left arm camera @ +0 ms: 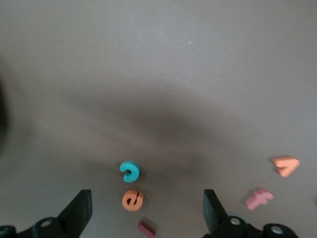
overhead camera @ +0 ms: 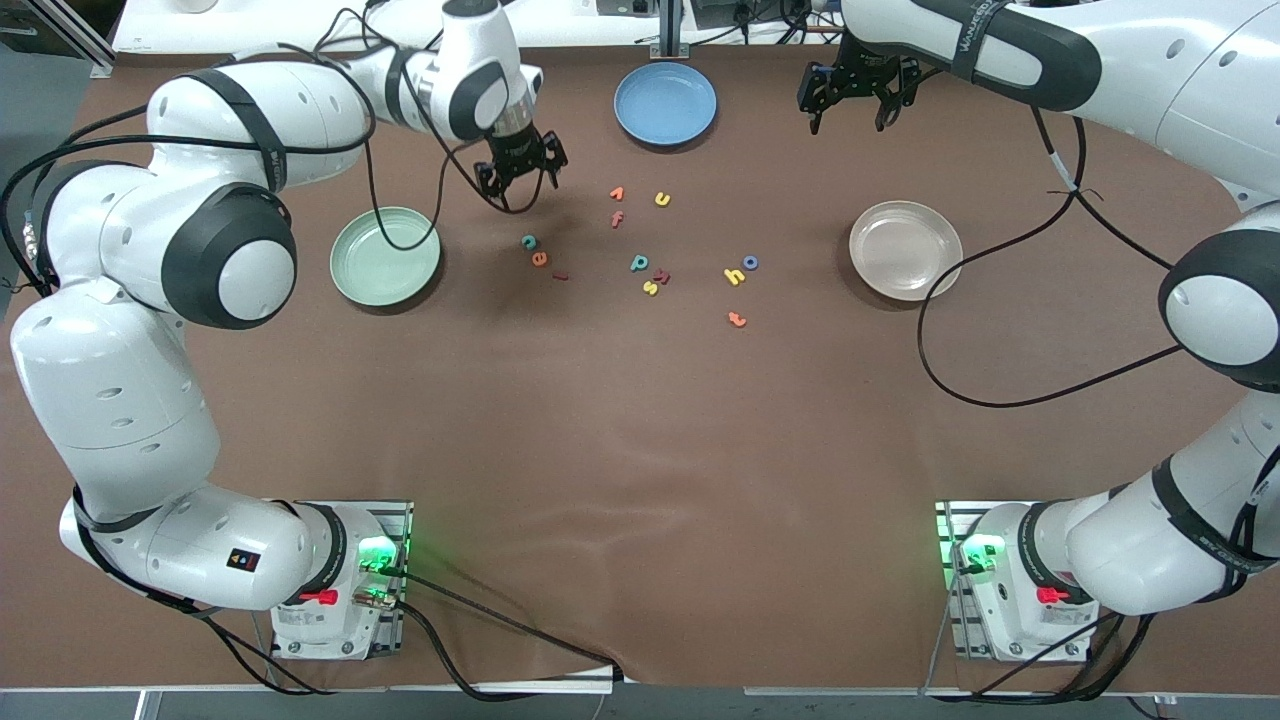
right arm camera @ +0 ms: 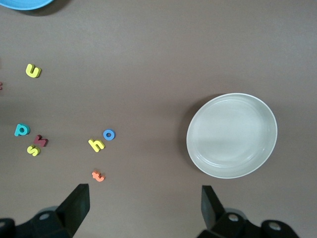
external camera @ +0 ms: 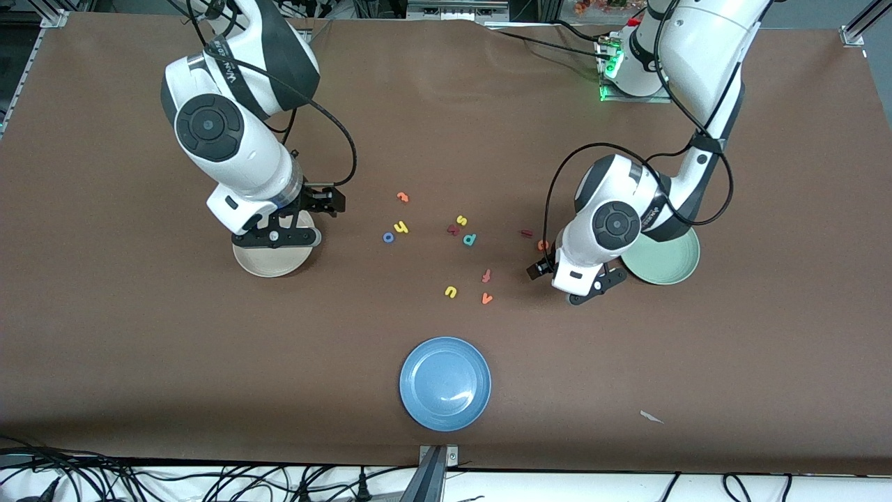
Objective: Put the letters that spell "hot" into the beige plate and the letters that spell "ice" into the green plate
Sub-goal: 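Move the left gripper toward the orange e while the right gripper nears the orange t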
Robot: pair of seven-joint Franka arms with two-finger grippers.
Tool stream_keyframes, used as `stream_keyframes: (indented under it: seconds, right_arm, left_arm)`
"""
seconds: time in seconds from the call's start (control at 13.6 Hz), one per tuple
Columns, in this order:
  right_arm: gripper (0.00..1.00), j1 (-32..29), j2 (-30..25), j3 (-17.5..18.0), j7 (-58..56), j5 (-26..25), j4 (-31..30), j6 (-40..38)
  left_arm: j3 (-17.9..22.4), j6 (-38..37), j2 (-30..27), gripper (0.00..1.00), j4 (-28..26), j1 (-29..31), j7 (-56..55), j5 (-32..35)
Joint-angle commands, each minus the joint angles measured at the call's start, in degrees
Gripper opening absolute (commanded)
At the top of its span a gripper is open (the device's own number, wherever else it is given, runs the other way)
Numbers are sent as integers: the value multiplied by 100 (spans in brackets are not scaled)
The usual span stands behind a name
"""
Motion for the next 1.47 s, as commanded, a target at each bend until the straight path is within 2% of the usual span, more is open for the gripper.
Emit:
stream_keyframes:
  seconds: [0.0,0.22,0.37,0.44,0.66,0.81,0.96,1.4]
  right_arm:
    - [100,8,89,4,66,105,144,-27]
    - [100,43,18,30,5,175,-197,349]
    - [100,35,-8,39,-31,472,-356,473]
    - [100,35,-17,39,-14,657,-409,534]
    - [100,26,-227,171,65,685,-918,1105]
    - [100,26,-237,285,83,685,-998,1202]
    - [100,26,-245,425,100,685,-1243,1483]
    - [100,17,-245,961,741,580,-2043,2581]
  left_arm:
    - [69,1014,-441,98,-1030,-56,-185,-29]
    - [69,1640,-487,99,-1498,-204,-185,-21]
    - [69,1641,-504,98,-1612,-257,-89,119]
    - [60,1641,-495,98,-1657,-284,-88,407]
    - [60,1632,-399,92,-1666,-328,-62,621]
    - [60,1632,-381,89,-1666,-328,43,621]
    - [60,1624,-346,81,-1648,-319,43,612]
    - [69,1798,-56,77,-1543,-337,52,630]
